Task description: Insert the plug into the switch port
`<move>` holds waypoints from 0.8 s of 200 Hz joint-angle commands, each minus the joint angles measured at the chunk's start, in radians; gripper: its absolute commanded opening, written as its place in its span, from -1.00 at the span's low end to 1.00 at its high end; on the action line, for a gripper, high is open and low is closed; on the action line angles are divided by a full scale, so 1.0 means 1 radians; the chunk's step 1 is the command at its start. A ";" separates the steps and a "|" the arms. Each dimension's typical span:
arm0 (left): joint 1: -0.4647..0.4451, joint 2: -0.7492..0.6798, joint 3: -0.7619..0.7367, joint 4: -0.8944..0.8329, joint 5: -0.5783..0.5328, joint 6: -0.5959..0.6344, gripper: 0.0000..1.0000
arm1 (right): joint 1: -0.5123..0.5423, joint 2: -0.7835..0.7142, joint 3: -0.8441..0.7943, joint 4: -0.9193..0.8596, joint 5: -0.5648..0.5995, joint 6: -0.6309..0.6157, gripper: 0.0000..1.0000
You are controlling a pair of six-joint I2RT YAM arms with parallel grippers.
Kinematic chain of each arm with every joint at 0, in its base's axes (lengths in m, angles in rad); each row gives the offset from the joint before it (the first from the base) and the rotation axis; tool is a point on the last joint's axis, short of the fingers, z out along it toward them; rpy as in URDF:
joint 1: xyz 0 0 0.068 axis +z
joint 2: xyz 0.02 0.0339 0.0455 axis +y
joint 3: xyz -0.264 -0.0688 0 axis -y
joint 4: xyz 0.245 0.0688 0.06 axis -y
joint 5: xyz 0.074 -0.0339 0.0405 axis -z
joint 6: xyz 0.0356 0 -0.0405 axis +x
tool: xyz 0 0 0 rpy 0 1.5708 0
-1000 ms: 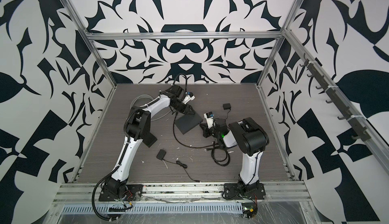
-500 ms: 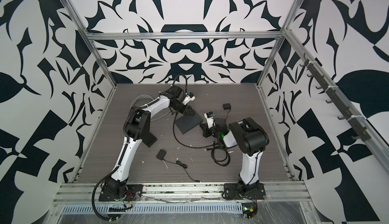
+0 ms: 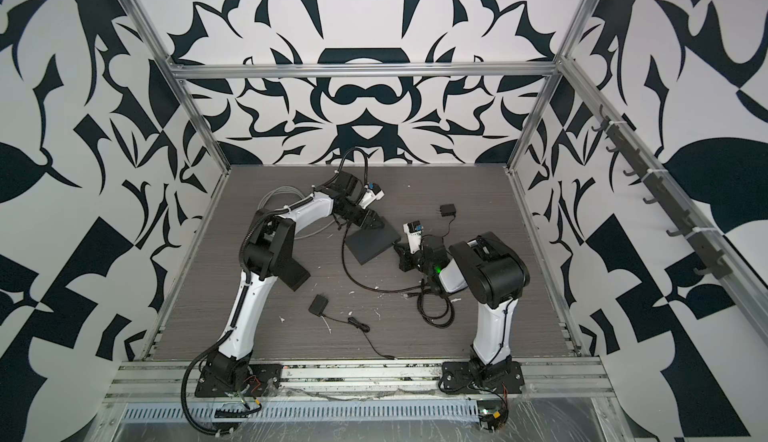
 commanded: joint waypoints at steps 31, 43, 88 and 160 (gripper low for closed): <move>-0.224 0.011 -0.086 -0.301 0.325 -0.031 -0.12 | 0.011 -0.001 0.137 -0.097 0.116 0.057 -1.00; -0.231 0.012 -0.087 -0.301 0.345 -0.033 -0.13 | 0.014 0.018 0.151 -0.087 0.119 0.092 -1.00; -0.246 0.002 -0.121 -0.284 0.373 -0.040 -0.13 | 0.035 0.072 0.191 -0.063 0.170 0.148 -1.00; -0.230 -0.014 -0.155 -0.249 0.329 -0.063 -0.13 | 0.030 0.009 0.197 -0.169 0.119 0.105 -0.80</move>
